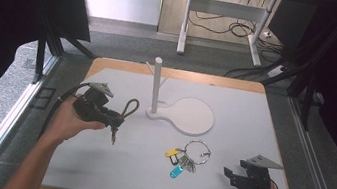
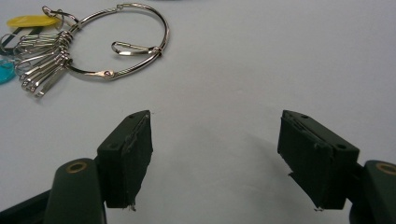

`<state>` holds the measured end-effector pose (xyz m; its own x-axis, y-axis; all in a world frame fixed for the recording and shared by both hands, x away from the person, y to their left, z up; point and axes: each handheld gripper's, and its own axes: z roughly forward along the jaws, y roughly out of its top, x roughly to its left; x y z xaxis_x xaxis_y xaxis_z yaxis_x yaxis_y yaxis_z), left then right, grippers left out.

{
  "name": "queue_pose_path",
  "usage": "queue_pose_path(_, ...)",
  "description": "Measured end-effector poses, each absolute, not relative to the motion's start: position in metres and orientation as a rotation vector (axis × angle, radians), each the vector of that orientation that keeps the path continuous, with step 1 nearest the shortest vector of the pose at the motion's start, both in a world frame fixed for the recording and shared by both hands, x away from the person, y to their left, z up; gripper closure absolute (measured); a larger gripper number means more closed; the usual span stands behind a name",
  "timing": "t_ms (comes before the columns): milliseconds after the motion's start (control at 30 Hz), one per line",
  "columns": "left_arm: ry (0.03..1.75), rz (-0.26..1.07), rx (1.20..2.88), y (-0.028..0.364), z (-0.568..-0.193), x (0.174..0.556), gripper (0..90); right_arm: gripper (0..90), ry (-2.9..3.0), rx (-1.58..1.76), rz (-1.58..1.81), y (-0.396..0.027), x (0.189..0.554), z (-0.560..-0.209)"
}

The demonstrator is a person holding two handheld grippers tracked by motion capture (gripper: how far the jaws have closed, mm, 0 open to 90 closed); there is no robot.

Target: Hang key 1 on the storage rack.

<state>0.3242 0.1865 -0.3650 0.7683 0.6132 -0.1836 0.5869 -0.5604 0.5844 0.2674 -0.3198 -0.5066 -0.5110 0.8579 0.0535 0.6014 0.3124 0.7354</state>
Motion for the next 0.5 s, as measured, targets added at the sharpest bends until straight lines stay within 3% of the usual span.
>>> queue_pose_path(500,0.894,0.047,2.295,0.1915,-0.3565,0.3341,68.1,26.7,2.235,1.313,1.023,-0.321,0.267,-0.5062)
